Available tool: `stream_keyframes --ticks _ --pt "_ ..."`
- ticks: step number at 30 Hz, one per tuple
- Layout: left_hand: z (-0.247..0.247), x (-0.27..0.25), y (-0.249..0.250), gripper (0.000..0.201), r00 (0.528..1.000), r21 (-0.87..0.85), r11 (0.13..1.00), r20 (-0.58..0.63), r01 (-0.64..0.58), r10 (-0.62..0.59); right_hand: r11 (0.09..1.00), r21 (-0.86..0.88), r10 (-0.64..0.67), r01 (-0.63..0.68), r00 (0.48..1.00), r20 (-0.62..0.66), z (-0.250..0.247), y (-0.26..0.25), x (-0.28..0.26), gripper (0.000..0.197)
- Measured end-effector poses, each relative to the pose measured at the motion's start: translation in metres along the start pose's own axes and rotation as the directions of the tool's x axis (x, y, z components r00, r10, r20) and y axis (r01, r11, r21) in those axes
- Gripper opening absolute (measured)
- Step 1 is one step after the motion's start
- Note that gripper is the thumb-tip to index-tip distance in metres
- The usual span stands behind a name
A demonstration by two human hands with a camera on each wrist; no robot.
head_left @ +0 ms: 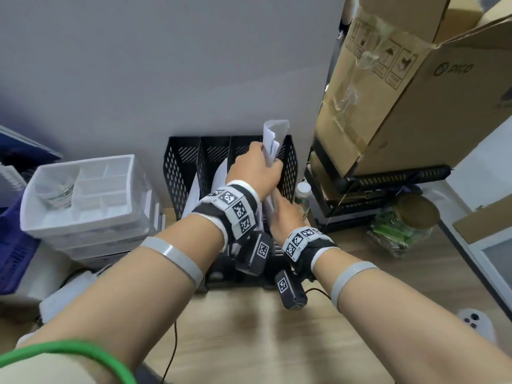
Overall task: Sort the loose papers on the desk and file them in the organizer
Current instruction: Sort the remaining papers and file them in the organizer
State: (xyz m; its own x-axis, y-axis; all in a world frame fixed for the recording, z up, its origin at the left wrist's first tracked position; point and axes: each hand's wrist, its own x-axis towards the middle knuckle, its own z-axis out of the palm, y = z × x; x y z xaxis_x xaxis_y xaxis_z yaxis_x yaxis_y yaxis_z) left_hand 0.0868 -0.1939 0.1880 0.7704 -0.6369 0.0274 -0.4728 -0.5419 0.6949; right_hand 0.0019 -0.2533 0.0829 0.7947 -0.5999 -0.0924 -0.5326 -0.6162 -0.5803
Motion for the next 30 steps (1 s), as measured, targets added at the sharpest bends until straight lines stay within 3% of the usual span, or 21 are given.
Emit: stream_keyframes --ticks 3,6,9,12,15,19,27,30 --pt "0.003 0.004 -0.005 0.024 0.999 0.149 0.988 -0.004 -0.039 0.040 0.997 -0.063 0.052 -0.050 0.998 0.033 0.008 0.013 0.001 0.077" --pt "0.011 -0.003 -0.015 0.015 0.994 0.186 0.977 0.013 -0.105 0.104 0.964 -0.166 0.225 -0.210 0.971 0.079 0.004 0.022 0.006 0.060" --pt "0.020 -0.014 -0.022 0.014 0.978 0.289 0.938 -0.029 -0.189 0.206 0.947 -0.077 0.318 -0.310 0.938 0.137 0.005 0.024 0.013 0.044" --pt "0.026 -0.026 -0.024 0.020 0.965 0.367 0.903 -0.048 -0.223 0.257 0.948 0.051 0.305 -0.313 0.944 0.125 0.013 0.026 0.017 0.038" --pt "0.037 -0.034 -0.026 0.020 0.983 0.376 0.909 0.026 -0.177 0.181 0.940 0.052 0.319 -0.336 0.925 0.206 0.019 0.032 0.010 0.036" --pt "0.051 -0.038 -0.039 0.020 0.993 0.316 0.948 0.120 -0.031 -0.007 0.906 0.175 0.334 -0.386 0.904 0.267 0.032 0.055 0.000 0.025" --pt "0.058 -0.044 -0.033 0.023 0.999 0.328 0.944 -0.035 0.037 -0.027 0.878 0.384 0.194 -0.285 0.946 0.258 0.030 0.074 -0.011 0.043" --pt "0.065 -0.046 -0.031 0.037 0.996 0.353 0.932 0.004 0.083 -0.090 0.886 0.387 0.163 -0.256 0.952 0.259 0.017 0.074 -0.013 0.042"
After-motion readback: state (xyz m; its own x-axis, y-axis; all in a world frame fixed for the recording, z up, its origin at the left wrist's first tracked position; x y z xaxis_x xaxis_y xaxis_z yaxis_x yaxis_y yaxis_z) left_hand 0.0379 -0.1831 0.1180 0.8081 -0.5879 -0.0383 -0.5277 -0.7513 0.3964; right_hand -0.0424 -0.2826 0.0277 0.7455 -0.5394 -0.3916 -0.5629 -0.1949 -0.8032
